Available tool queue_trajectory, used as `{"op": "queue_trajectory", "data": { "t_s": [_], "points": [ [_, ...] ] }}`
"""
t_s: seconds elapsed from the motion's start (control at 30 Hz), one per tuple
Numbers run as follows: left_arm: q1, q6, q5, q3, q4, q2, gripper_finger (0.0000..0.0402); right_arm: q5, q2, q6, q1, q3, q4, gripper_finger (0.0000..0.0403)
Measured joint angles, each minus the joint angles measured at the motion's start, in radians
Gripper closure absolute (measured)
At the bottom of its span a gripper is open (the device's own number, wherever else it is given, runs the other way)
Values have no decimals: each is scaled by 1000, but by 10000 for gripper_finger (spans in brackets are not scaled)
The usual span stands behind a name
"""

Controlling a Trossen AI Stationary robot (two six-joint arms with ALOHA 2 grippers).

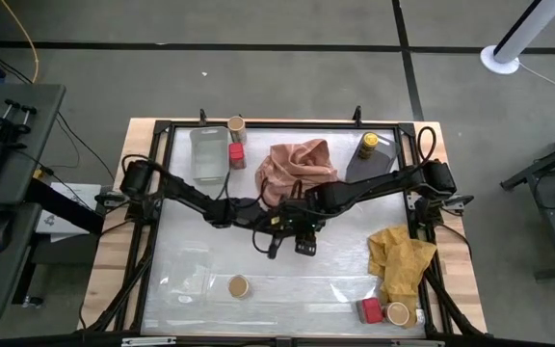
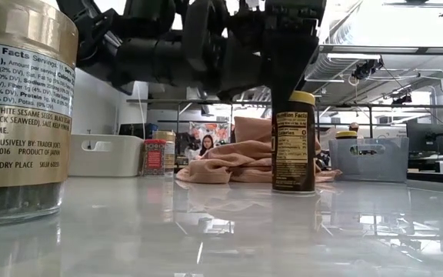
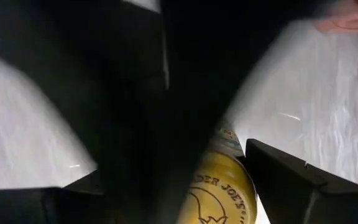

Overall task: Sort spices by type
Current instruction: Put the yellow seasoning bottle into the black bin

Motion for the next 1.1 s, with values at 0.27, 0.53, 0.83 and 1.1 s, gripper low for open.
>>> {"op": "queue_trajectory", "data": {
  "t_s": [0.27, 0.53, 0.83, 1.1],
  "points": [
    [-18, 14, -39, 2, -53, -3, 402, 0, 0, -1, -1, 1, -5, 153],
    [-10, 57, -43, 2, -118, -5, 402, 0, 3, 2, -1, 0, -14, 153],
    [-3, 51, -45, 2, -165, -4, 402, 0, 3, -30, -1, -2, -37, 153],
    [-3, 37, -44, 2, -169, -3, 402, 2, 2, -15, -1, 0, -46, 153]
  ]
}}
